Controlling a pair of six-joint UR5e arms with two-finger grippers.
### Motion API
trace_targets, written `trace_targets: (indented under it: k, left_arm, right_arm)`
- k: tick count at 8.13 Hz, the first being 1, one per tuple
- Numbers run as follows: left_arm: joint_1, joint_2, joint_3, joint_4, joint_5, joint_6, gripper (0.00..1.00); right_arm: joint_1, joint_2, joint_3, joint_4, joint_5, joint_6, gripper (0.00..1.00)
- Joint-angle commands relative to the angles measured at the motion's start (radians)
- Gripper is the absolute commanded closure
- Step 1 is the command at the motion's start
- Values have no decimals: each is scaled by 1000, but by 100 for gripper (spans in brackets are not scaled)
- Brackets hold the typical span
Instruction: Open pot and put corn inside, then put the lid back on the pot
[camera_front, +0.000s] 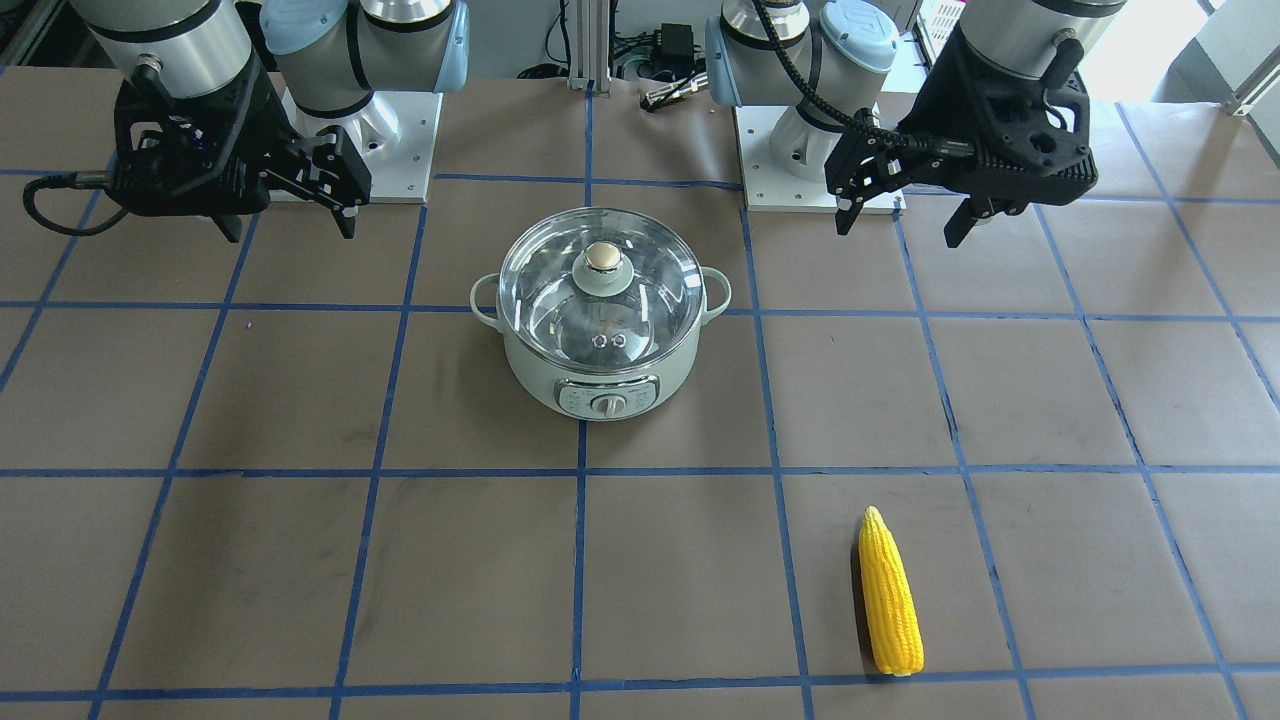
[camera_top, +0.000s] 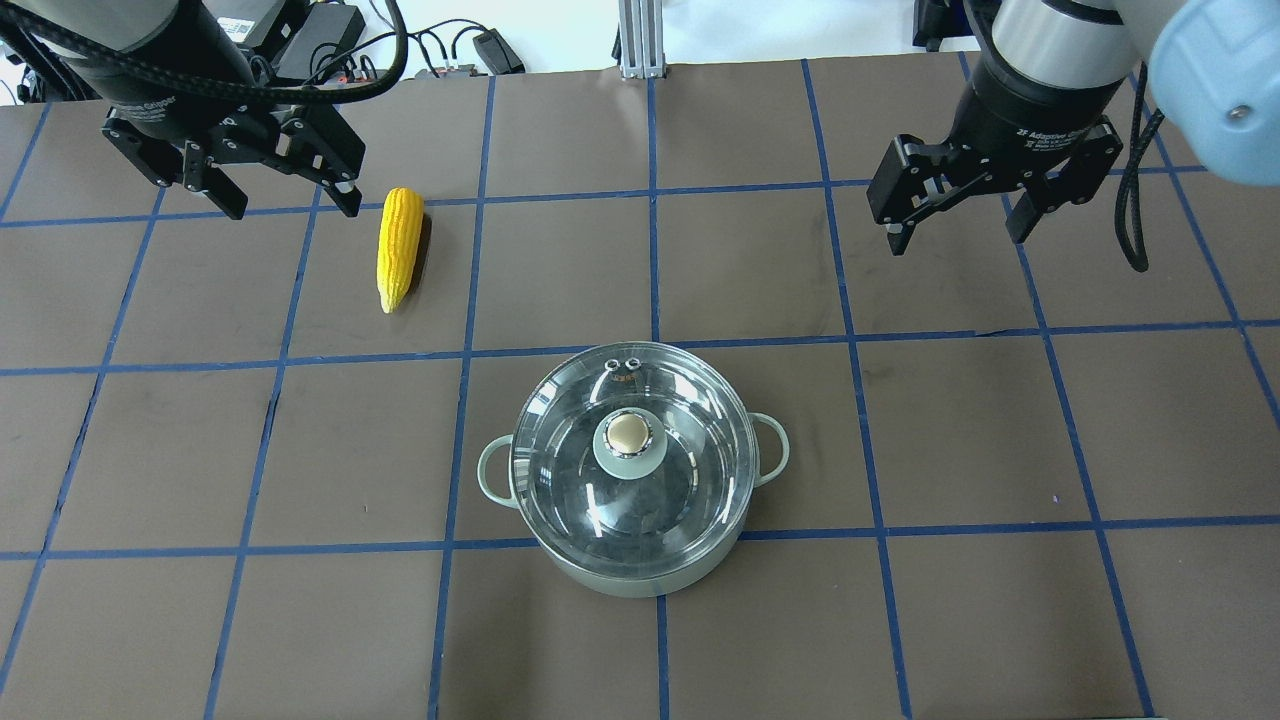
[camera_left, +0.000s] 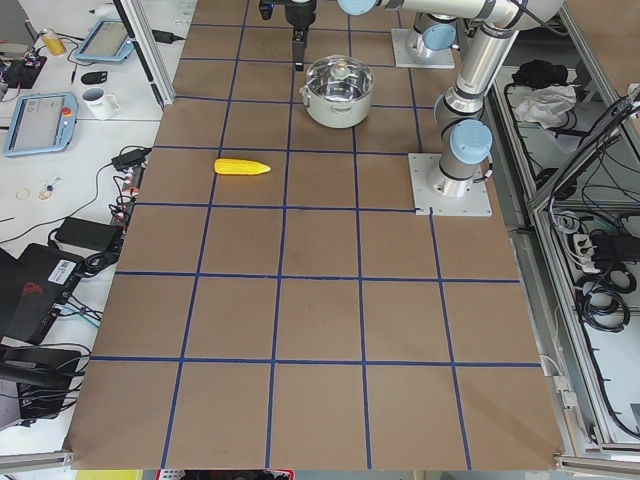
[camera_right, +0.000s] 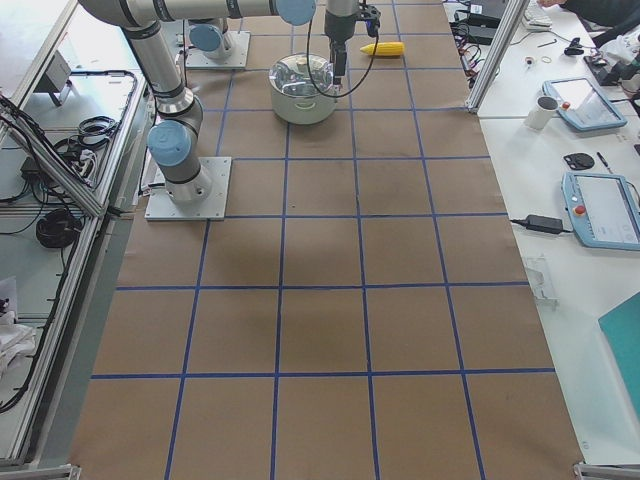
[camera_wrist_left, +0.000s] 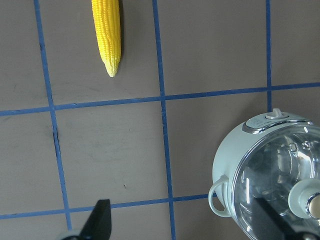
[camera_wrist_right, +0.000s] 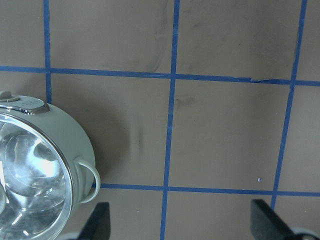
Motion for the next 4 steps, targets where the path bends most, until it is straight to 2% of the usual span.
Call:
trace_targets:
  k: [1,3,4]
  left_arm:
    - [0,-1,-3,-3,-2,-2,0]
    - [1,-10,0,-20,0,1,0]
    - [9,-50,-1,-8,-3,13,0]
  right_arm:
    - [1,1,-1,0,-3,2,0]
    - [1,1,-1,0,-3,2,0]
    - [4,1,1,0,-3,5,0]
